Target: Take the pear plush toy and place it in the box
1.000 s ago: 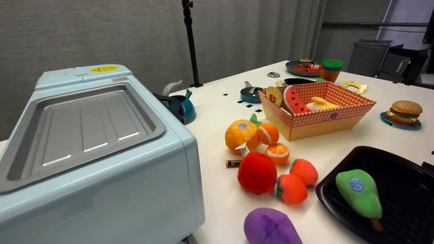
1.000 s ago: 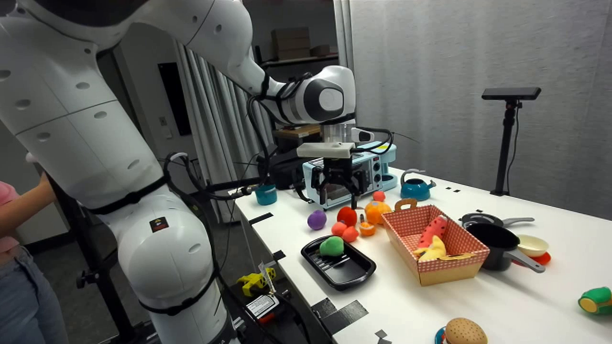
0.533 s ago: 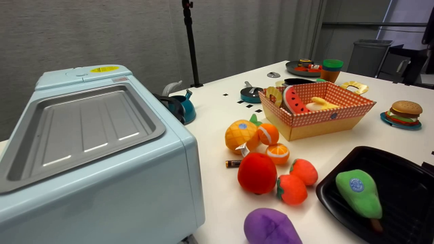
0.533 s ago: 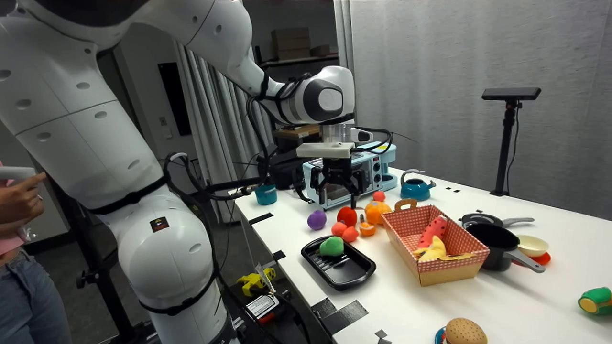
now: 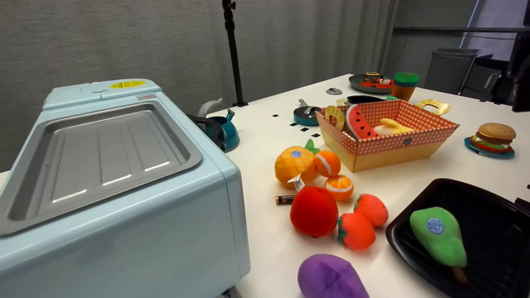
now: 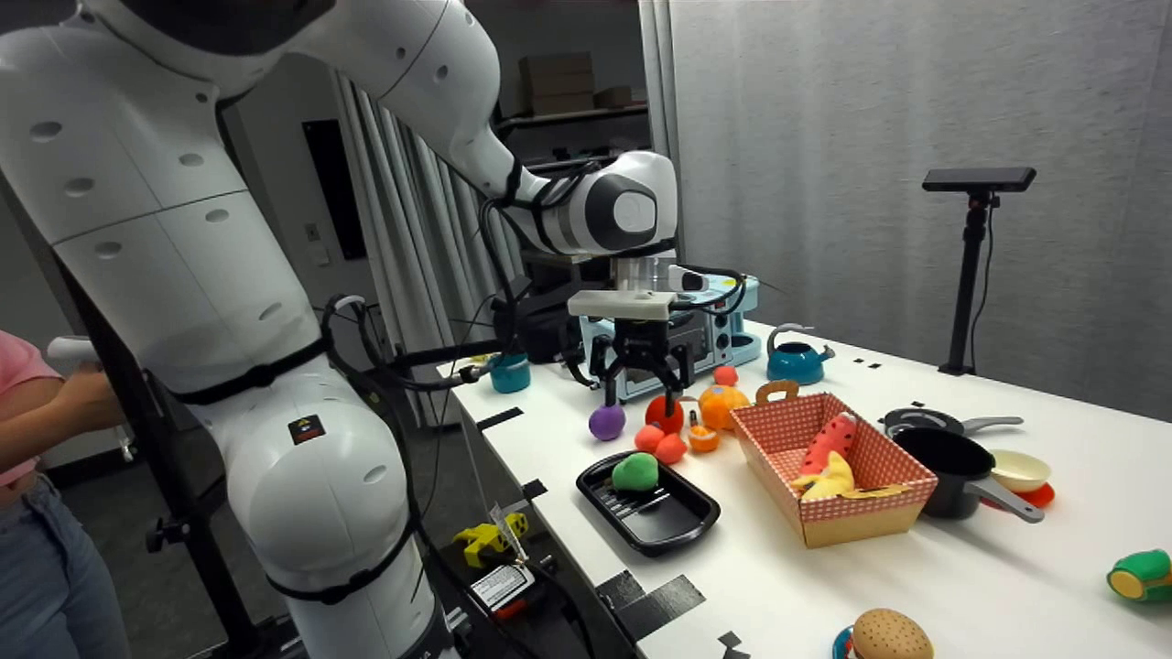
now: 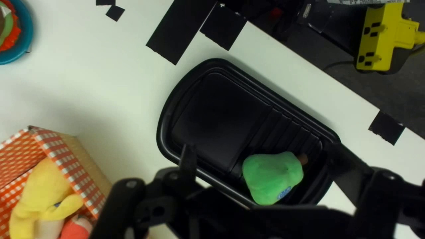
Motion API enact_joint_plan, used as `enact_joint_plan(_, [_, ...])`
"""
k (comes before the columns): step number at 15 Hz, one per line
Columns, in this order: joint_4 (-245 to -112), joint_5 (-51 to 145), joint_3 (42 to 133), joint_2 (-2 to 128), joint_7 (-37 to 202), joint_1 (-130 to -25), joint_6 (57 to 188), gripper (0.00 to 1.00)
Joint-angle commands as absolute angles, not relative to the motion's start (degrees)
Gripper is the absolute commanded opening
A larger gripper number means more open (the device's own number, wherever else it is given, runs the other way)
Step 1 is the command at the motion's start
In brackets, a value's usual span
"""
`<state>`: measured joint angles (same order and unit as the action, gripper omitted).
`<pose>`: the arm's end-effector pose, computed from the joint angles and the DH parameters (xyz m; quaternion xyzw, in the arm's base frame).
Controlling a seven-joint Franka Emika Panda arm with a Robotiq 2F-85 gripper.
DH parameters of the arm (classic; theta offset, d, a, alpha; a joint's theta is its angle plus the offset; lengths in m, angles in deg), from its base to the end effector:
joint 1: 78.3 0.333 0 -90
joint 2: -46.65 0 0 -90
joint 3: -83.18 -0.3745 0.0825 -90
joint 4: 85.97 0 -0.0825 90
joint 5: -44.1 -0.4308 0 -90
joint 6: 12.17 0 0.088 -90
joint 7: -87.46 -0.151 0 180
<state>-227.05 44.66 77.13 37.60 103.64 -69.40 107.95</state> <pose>0.4378 0.1152 0.3224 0.9576 0.2682 -0.1043 0.0110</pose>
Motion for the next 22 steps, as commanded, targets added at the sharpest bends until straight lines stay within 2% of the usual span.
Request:
enact_joint_plan(1, [-225.05,43.24,74.98,42.45,102.38,-67.73,109.89,1.00])
enact_joint_plan(10, [-220.81,38.50,71.05,52.89,95.35,-66.22,116.87,1.00])
enact_joint_plan(16, [-220.81,41.43,71.23,58.00,87.14,-65.90,127.04,1.00])
enact_joint_plan(22, [-221.81,45.11,72.26,60.77,82.14,-65.62,130.34,1.00])
